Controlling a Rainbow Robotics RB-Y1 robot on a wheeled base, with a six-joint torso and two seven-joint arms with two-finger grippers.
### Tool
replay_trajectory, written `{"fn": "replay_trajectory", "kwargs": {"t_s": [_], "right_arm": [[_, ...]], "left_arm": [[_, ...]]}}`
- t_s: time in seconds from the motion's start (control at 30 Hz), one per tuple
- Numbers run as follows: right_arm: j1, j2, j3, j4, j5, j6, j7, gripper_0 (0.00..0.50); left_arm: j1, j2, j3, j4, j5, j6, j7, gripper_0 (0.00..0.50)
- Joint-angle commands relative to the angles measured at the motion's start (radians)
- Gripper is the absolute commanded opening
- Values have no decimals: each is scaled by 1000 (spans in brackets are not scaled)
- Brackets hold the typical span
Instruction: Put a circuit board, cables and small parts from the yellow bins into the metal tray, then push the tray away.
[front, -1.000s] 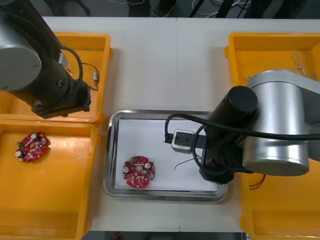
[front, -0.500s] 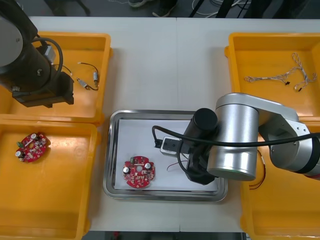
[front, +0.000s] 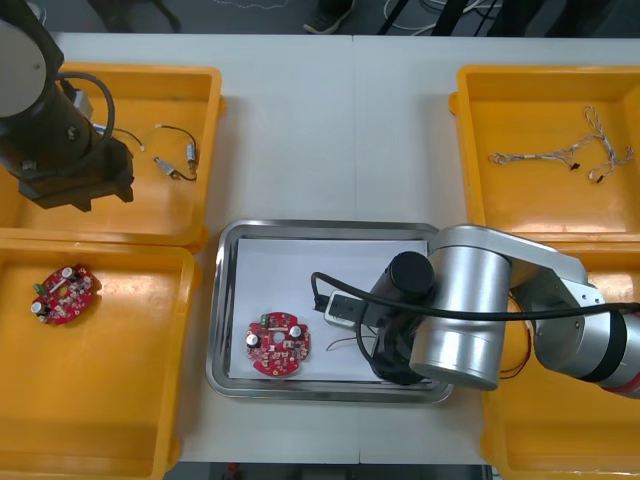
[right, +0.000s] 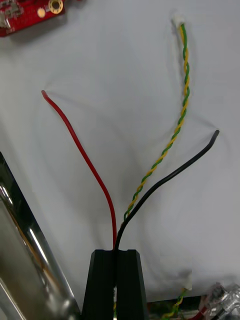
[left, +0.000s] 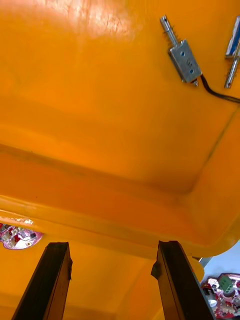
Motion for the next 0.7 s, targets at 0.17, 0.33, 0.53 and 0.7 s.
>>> {"fn": "replay_trajectory", "kwargs": {"t_s": [0.17, 0.33, 0.53, 0.7], "right_arm": [[54, 45, 5, -10, 76, -8, -36, 0], [54, 51, 4, -10, 85, -4, -46, 145], [54, 62, 5, -10, 119, 9, -52, 500], [54, 66, 4, -10, 128, 22, -58, 500]], "left_arm": [[-75, 6, 31, 61, -24, -65, -16, 500], [-104, -20, 31, 115, -36, -86, -3, 500], [-137, -60, 33, 176, -70, -98, 15, 500], [-169, -86, 31, 230, -82, -117, 40, 500]]}}
